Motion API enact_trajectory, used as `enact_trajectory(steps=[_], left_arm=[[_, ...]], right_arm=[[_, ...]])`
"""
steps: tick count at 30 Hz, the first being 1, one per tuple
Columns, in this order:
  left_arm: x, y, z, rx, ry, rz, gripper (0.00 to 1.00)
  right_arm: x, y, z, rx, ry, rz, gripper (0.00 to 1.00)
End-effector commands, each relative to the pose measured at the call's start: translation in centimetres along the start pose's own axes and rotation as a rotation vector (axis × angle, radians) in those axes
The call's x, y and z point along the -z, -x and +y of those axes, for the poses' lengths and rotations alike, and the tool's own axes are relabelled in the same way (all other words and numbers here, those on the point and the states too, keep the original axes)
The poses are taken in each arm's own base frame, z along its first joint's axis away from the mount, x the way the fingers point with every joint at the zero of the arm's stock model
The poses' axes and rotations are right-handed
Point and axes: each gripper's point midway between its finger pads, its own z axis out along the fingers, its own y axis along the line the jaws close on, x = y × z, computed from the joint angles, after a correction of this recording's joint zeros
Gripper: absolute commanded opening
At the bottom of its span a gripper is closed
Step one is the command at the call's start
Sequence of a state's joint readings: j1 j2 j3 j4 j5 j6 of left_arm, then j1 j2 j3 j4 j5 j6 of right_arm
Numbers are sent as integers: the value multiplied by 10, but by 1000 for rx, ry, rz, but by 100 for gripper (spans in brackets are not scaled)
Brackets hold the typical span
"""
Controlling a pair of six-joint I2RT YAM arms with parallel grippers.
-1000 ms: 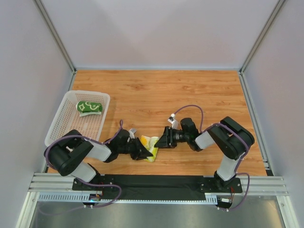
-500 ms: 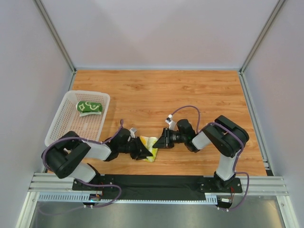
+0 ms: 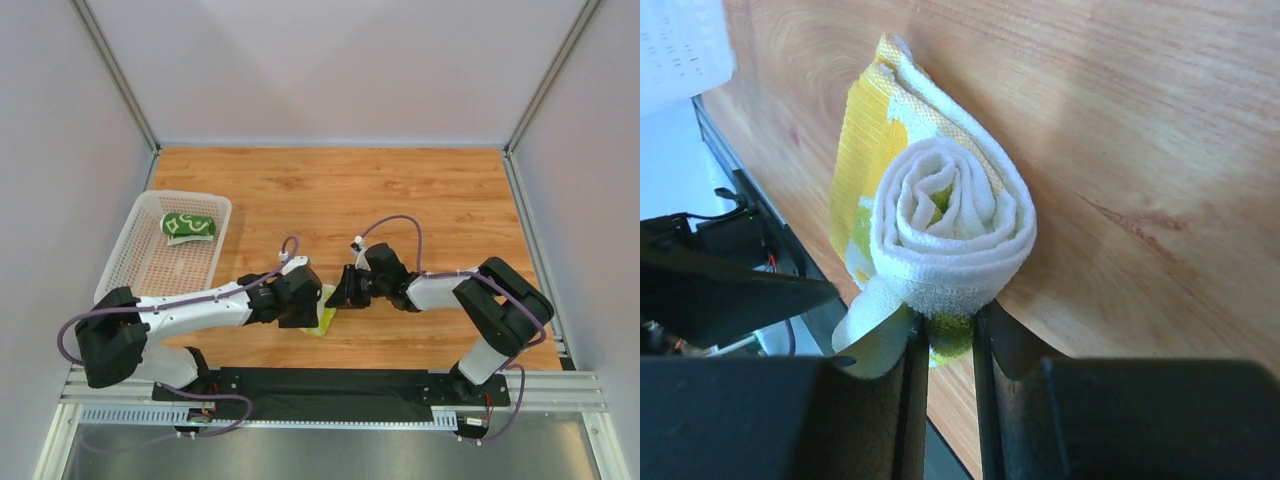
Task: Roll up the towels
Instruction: Roll the towel
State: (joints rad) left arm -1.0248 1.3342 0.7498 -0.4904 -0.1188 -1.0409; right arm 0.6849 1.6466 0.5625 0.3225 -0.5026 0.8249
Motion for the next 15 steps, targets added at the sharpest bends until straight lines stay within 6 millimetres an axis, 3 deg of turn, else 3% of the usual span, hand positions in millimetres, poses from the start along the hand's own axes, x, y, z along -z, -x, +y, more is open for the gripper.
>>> enact_trajectory(steps=[1,5,10,15], left_arm=[[23,10,40,-259,331,-117,54],[29,14,1,-441,320,-195,55],[12,0,-44,-568,196,-182,56],[-4,-7,-44,-606,192,-165,56]], right_arm=[[6,-1,-11,34,-154,0,7],[9,-1,-2,47,-178,4,7],[13,-2,5,52,-186,7,6],[15,-3,5,52,-186,9,6]])
